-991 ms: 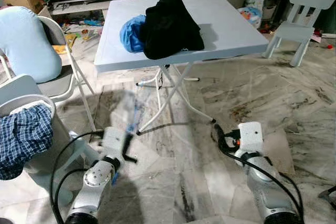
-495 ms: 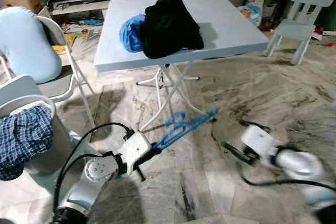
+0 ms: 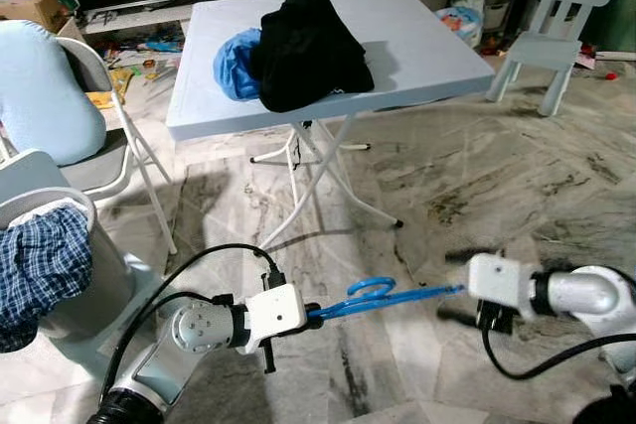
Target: Hang hanger
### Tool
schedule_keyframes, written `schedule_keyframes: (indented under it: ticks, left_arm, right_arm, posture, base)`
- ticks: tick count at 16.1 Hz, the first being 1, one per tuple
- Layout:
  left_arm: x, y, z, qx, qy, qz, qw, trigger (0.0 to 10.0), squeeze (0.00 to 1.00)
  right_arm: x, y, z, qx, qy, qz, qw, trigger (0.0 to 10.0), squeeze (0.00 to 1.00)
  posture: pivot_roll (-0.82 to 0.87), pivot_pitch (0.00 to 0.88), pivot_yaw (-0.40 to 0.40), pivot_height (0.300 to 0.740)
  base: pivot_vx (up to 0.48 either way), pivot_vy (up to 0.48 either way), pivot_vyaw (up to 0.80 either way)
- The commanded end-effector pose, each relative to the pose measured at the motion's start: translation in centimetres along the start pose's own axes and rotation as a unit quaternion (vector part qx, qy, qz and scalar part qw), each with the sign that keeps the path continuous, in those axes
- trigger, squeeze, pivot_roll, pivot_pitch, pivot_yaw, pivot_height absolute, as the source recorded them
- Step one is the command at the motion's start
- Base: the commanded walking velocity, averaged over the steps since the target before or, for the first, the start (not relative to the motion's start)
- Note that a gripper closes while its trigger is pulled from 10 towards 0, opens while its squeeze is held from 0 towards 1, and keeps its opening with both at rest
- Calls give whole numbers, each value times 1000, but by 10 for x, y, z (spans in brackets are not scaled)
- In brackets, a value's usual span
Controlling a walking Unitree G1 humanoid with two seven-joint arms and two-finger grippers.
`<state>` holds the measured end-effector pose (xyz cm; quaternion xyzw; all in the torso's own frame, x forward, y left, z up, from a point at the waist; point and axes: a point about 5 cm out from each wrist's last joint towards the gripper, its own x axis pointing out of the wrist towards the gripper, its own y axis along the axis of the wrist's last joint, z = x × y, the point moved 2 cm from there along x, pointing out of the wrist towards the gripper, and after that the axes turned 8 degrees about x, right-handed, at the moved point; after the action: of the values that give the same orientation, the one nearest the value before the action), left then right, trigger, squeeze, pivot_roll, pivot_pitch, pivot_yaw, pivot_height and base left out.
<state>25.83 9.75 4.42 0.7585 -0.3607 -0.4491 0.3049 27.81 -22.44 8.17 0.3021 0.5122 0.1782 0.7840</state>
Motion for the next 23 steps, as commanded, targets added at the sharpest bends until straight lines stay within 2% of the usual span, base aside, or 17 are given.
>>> schedule_keyframes:
  ticks: [1,3,11,12,13,19,23]
  left_arm:
    - [0,4,-5,19,-2,3,1000,10000,0]
    - [1,5,-5,24,-6,7,1000,10000,0]
    - [5,3,2,34,-21,7,999,10000,0]
    - [6,3,3,36,-23,6,999,10000,0]
    - [6,3,3,36,-23,6,999,10000,0]
    - [9,0,2,40,-27,4,999,10000,0]
    - [12,-2,0,43,-25,2,999,10000,0]
  right_arm:
    - [3,4,-6,-10,31,-5,999,10000,0]
    - [7,8,-8,-17,53,-8,998,10000,0]
    - [21,25,-14,-28,72,7,997,10000,0]
    - [22,27,-15,-29,77,11,997,1451,0]
    - [22,27,-16,-29,78,9,996,0,0]
    - [33,21,-19,-52,81,-25,995,0,0]
    - [45,12,-19,-48,60,-44,996,0,0]
  posture:
    - [-116,54,83,740]
    - [-116,55,93,740]
    - [-114,55,107,740]
    - [-116,55,109,740]
    - [-116,55,109,740]
    - [-115,52,114,740]
    - [-110,49,114,740]
  base:
    - [0,0,0]
    - [0,0,0]
    - [0,0,0]
    - [0,0,0]
    - [0,0,0]
    - [0,0,0]
    - [0,0,0]
